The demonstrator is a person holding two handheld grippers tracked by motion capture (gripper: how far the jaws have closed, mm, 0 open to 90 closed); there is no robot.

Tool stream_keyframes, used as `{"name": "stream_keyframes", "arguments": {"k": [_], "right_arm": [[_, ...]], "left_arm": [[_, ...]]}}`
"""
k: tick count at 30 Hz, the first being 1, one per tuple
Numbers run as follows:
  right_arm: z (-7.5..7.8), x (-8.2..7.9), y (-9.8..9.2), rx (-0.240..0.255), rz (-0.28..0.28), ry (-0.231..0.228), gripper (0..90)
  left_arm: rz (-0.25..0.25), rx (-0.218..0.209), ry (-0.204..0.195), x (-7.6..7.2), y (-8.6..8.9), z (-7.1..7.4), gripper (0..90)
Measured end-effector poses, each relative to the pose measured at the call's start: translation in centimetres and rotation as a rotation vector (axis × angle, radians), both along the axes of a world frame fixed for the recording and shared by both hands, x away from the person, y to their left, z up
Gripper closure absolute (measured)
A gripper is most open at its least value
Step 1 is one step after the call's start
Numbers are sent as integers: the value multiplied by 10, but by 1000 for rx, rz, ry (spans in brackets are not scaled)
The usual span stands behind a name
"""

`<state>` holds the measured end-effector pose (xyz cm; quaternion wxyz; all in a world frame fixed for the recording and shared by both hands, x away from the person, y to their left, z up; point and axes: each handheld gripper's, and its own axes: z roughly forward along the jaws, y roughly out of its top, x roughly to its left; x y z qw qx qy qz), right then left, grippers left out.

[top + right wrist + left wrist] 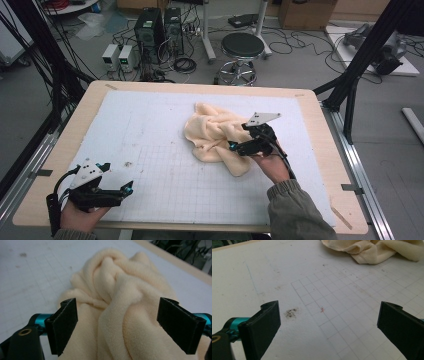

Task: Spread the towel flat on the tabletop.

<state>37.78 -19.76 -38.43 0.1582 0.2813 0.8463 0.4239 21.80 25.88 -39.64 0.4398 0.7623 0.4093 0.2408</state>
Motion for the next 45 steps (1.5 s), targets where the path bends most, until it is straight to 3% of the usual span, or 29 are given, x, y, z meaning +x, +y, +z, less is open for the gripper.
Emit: {"name": "stream_keyframes", "arguments": {"k": [5, 11, 13, 14, 17, 19, 23, 30, 37, 41, 44, 45], "right_arm": [[-19, 9, 7, -48, 7, 41, 299], [-31, 13, 17, -114, 20, 43, 430], [-34, 13, 19, -136, 15, 37, 509], [-35, 14, 20, -140, 13, 30, 586], [-35, 14, 19, -132, 12, 32, 662], [-33, 14, 17, -130, 24, 42, 735], [-28, 10, 17, -125, 41, 41, 768], [-8, -3, 13, -49, 97, 11, 780], [15, -25, 14, -2, 171, -29, 782], [18, -29, 9, -2, 174, -23, 782], [11, -22, 2, -43, 132, 19, 776], [6, -18, -5, -47, 104, 38, 728]], "left_arm": [[-3, 5, 3, 1, 0, 0, 54], [-7, 7, 2, 3, -3, -1, 54], [-3, 7, 1, 4, -3, -1, 54], [-1, 6, 1, 4, -3, -1, 54], [-6, -3, 1, 4, -3, 0, 71], [-13, -6, -5, 5, -4, 1, 140], [-28, -14, -21, 7, -8, 3, 187], [-76, -40, -17, 15, -18, 5, 273], [-122, -53, -10, 23, -36, 6, 285], [-161, -50, -10, 30, -51, 7, 303], [-188, -51, -3, 39, -65, 7, 303], [-200, -47, -1, 43, -69, 7, 303]]}}
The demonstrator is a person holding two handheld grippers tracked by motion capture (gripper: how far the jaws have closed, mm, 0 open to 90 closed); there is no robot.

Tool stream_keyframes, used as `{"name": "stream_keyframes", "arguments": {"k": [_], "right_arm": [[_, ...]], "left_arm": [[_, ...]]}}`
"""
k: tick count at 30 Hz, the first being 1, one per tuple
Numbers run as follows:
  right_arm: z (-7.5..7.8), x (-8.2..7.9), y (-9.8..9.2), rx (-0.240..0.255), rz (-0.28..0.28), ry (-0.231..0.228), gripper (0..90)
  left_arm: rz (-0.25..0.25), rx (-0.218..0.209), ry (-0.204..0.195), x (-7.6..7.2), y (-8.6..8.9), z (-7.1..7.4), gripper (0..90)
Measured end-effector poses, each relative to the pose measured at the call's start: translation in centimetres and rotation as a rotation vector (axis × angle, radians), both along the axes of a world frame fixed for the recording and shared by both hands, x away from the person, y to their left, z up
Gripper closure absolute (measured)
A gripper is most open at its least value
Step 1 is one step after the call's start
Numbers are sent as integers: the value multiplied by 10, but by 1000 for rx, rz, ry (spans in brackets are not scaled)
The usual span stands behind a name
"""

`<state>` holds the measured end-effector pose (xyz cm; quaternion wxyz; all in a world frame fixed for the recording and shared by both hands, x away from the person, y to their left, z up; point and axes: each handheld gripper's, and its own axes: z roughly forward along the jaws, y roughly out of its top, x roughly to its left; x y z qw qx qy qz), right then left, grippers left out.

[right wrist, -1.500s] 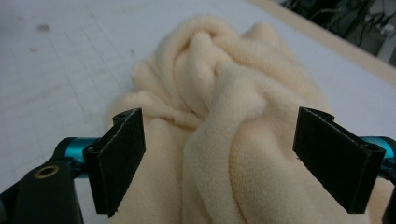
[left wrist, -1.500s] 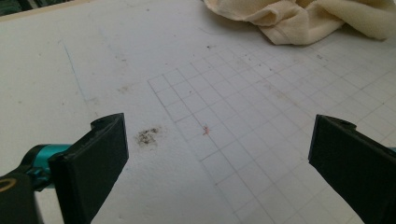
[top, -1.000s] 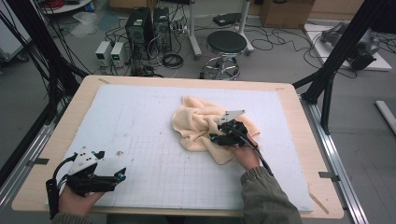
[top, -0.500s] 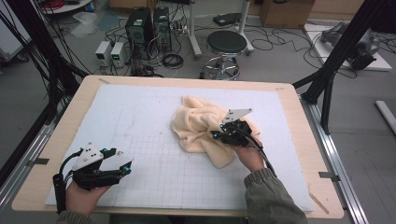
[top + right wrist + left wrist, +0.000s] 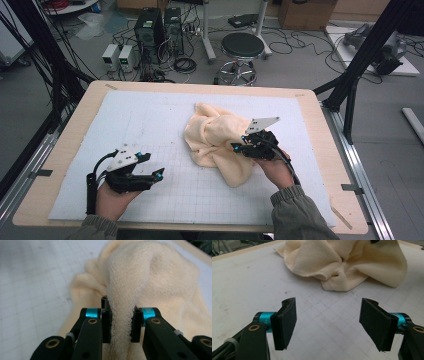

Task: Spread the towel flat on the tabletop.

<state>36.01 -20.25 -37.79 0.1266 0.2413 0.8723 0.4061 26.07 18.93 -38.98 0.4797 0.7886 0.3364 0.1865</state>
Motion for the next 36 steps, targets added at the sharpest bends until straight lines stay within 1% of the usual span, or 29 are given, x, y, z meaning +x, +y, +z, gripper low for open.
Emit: {"name": "stream_keyframes", "arguments": {"k": [1, 2, 3, 4, 5, 7, 8, 10, 12, 13, 15, 17, 18, 20, 23, 24, 25, 26, 27, 28, 29, 31, 32, 33, 34, 35, 36], "right_arm": [[0, 0, 0, 0, 0, 0, 728], [0, 1, -3, 8, -19, 7, 692], [0, 2, -7, 28, -29, 17, 662], [1, 0, -9, 38, -35, 9, 655], [1, -2, -11, 38, -36, -19, 650], [0, -7, -15, 48, -40, -26, 618], [-1, -9, -17, 53, -45, -25, 602], [-4, -14, -19, 60, -50, -41, 565], [-5, -19, -21, 70, -69, -50, 514], [-5, -21, -22, 78, -75, -62, 506], [-5, -27, -25, 92, -90, -79, 482], [-5, -32, -27, 108, -82, -75, 482], [-5, -35, -27, 110, -78, -86, 481], [-7, -40, -25, 109, -63, -91, 471], [-10, -47, -21, 101, -48, -93, 453], [-11, -51, -17, 108, -28, -91, 453], [-11, -51, -17, 108, -28, -91, 453], [-12, -54, -15, 99, -13, -88, 453], [-16, -56, -8, 84, 18, -79, 455], [-16, -56, -8, 84, 18, -79, 455], [-19, -56, -5, 67, 29, -74, 455], [-27, -54, 1, 45, 41, -57, 455], [-31, -53, 4, 30, 46, -47, 457], [-39, -50, 8, 6, 51, -34, 465], [-39, -50, 8, 6, 51, -34, 465], [-43, -47, 11, -21, 53, -39, 495], [-45, -47, 12, -34, 49, -45, 511]], "left_arm": [[-6, 1, 1, 3, -5, 0, 303], [-15, -6, 3, 7, -11, -1, 303], [-26, -5, 6, 11, -16, -1, 305], [-34, 0, 5, 15, -22, -2, 314], [-41, 7, 5, 20, -27, -3, 316], [-60, 3, 16, 29, -37, -6, 330], [-63, 7, 21, 33, -42, -7, 344], [-72, 13, 36, 42, -52, -12, 361], [-92, 27, 54, 50, -62, -16, 386], [-99, 37, 61, 54, -67, -18, 405], [-109, 54, 73, 60, -78, -22, 410], [-117, 63, 87, 66, -86, -26, 423], [-119, 72, 96, 70, -89, -28, 430], [-130, 82, 117, 75, -96, -32, 438], [-137, 91, 125, 81, -104, -37, 490], [-140, 93, 121, 82, -106, -38, 548], [-143, 101, 116, 83, -107, -39, 548], [-141, 102, 118, 85, -109, -41, 566], [-141, 114, 122, 86, -110, -42, 609], [-143, 131, 131, 88, -111, -42, 609], [-138, 136, 129, 89, -112, -42, 637], [-135, 139, 137, 91, -111, -41, 694], [-132, 134, 148, 91, -111, -41, 715], [-135, 137, 151, 92, -111, -41, 754], [-131, 137, 157, 92, -111, -41, 754], [-132, 134, 161, 92, -110, -42, 783], [-131, 134, 161, 92, -110, -41, 794]]}}
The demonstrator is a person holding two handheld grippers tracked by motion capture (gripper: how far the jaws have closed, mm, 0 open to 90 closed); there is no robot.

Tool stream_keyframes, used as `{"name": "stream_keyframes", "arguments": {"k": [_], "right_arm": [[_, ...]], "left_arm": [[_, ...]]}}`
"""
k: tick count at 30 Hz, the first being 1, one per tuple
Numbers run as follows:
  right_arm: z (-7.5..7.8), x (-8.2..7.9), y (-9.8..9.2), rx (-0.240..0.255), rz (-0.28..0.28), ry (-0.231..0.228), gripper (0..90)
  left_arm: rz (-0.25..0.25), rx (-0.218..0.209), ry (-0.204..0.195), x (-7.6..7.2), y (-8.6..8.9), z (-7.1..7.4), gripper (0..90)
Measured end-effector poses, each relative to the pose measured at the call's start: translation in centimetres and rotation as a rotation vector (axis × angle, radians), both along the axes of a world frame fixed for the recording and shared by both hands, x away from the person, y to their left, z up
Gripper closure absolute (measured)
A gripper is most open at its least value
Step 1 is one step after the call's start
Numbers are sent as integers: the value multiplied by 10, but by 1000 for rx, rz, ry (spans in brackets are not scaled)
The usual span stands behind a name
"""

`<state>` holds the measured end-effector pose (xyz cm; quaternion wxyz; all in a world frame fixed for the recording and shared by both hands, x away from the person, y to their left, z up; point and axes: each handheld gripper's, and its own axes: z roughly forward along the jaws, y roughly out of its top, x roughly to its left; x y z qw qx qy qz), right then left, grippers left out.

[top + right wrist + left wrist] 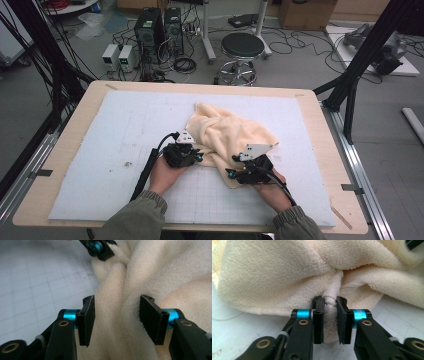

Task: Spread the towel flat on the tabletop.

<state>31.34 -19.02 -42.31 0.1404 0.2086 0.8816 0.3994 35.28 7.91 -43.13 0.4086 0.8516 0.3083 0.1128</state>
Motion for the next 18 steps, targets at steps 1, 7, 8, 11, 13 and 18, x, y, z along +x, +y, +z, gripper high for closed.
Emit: {"name": "stream_keyframes", "arguments": {"k": [1, 7, 8, 11, 13, 18], "right_arm": [[0, 0, 0, 0, 0, 0, 511], [-5, 7, 3, -50, -14, -38, 727], [-5, 8, 2, -48, -11, -40, 771], [0, 11, 0, -32, 1, -19, 826], [6, 10, 1, -40, 16, -42, 834], [24, 8, 1, -16, 39, -77, 837]], "left_arm": [[1, 1, -2, 0, 0, 0, 794], [-9, 1, -18, -6, 5, 10, 816], [-9, -5, -21, -8, 6, 12, 817], [-14, 6, -49, -16, 14, 21, 820], [-5, 10, -71, -22, 24, 28, 823], [26, -12, -108, -43, 62, 49, 827]]}}
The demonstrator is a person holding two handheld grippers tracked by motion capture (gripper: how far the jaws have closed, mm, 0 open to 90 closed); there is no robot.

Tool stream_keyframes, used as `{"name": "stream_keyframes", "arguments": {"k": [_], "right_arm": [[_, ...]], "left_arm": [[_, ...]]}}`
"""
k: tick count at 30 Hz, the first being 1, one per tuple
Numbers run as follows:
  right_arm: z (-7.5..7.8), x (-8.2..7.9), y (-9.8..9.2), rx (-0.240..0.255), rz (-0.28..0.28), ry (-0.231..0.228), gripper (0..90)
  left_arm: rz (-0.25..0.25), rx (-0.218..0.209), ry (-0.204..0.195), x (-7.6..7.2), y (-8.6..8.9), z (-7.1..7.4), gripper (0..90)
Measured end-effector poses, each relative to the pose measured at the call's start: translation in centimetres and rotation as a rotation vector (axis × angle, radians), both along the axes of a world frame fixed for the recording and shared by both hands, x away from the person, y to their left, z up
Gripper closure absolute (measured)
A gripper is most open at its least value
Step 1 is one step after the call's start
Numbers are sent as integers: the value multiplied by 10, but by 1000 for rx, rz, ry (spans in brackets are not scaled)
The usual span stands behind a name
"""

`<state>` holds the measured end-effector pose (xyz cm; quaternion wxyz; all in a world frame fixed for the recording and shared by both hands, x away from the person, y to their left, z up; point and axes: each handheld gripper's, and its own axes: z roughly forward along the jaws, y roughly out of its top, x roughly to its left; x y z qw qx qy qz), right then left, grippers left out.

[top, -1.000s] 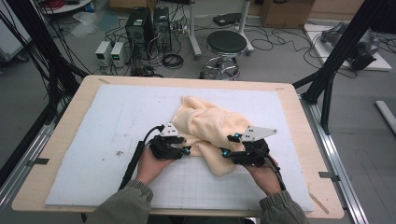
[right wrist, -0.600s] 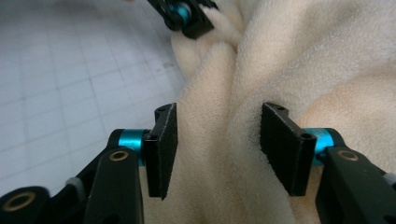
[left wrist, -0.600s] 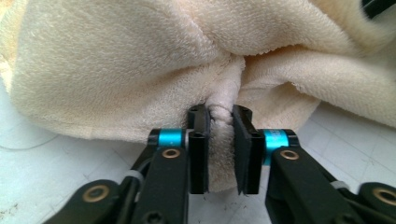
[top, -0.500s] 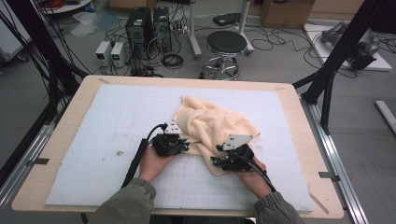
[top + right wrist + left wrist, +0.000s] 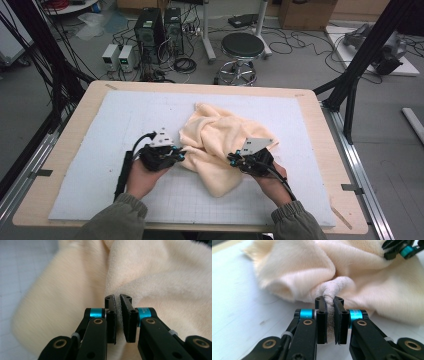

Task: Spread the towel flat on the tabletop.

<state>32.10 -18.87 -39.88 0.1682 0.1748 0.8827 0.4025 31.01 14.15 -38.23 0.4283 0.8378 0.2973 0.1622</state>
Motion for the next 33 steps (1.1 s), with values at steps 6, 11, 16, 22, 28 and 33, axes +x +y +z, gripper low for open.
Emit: {"name": "stream_keyframes", "arguments": {"k": [6, 11, 16, 22, 28, 33], "right_arm": [[18, -5, -7, 45, 21, -5, 838], [23, -23, -7, 32, 64, -1, 837], [13, -41, -15, 9, 99, 26, 837], [11, -48, -34, 87, 110, 49, 759], [17, -42, -55, 177, 59, 31, 644], [3, -27, -63, 148, -12, 47, 578]], "left_arm": [[1, -35, -31, -37, 36, 18, 827], [-53, -40, -47, -74, 38, 19, 827], [-136, -47, -10, -94, 33, 7, 804], [-181, -94, -34, -82, 32, 18, 580], [-185, -140, -69, -39, 25, 25, 481], [-184, -56, -39, -1, 6, 3, 466]]}}
